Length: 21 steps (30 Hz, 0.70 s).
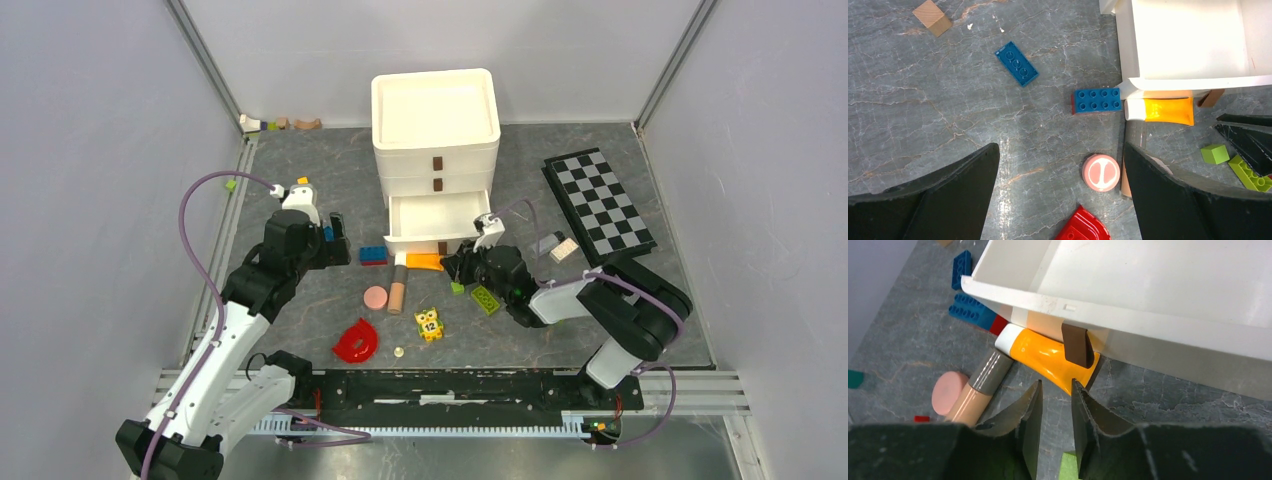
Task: Organize the makeup
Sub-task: Open the drawer in the storage box.
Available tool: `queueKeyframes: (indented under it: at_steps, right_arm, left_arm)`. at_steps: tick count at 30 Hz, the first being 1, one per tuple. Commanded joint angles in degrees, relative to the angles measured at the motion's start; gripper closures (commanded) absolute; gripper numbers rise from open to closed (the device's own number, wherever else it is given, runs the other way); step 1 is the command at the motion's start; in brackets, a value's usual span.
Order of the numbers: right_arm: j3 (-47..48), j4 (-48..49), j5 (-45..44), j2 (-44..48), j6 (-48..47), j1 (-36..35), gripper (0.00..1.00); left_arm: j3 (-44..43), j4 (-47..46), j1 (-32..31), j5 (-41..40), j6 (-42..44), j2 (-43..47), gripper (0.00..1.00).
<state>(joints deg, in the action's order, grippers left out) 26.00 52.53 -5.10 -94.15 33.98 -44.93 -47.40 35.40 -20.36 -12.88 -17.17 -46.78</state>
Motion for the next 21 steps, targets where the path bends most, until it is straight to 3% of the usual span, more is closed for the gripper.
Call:
queueKeyframes:
  at_steps: [1, 4, 9, 15, 21]
  right_arm:
    - [1.8, -7.1, -1.5, 4.1, -7.3, -0.7, 0.61]
    - [3.6, -12.6, -1.5, 6.1, -12.9, -0.7, 0.54]
    - [10.0, -25.2, 4.0, 6.6, -26.4, -0.7, 0.51]
    - [19.9, -37.1, 15.2, 2.2, -41.2, -1.2, 0.48]
    - [28.8, -45.1, 16.5, -4.0, -49.9, -2.4, 0.41]
  left_arm:
    - [0.1, -2.2, 0.2, 0.8, 2.1, 0.2, 0.00]
    - [0.1, -2.2, 0.2, 0.8, 2.1, 0.2, 0.00]
    - [0.1, -2.2, 0.2, 0.7, 2.2, 0.1, 0.00]
    - [0.0, -1.9, 0.3, -0.7, 2.1, 0.4, 0.00]
    - [0.0, -1.5, 0.2, -3.4, 1.9, 2.1, 0.00]
